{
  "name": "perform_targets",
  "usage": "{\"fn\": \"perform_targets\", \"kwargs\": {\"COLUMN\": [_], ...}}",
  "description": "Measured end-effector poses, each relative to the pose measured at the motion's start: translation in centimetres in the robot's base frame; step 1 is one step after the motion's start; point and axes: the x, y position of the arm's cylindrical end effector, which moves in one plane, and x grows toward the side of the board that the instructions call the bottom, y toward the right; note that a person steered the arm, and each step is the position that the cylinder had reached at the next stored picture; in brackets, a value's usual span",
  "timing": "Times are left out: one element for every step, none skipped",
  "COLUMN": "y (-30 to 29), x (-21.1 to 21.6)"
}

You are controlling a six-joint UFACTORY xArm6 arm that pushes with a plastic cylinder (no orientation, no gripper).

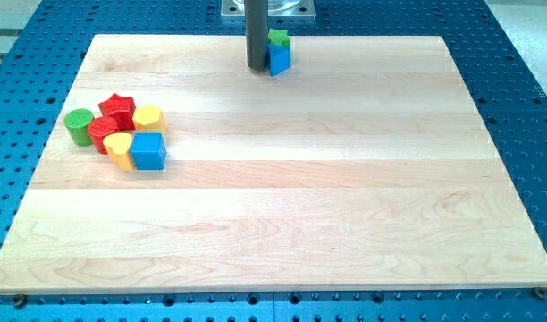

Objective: Move the red star to the top right

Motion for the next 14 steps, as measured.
{"fn": "perform_targets", "kwargs": {"y": [0.0, 0.0, -0.1, -5.9, -11.4, -11.2, -9.5, -11.0, -19.5, -26.1, -21.9, -19.7, -19.3, -11.1], "x": [0.0, 0.7, 4.4, 3.3, 1.5, -5.7, -6.7, -2.3, 1.0, 8.4, 10.3, 12.0, 13.6, 16.2]}}
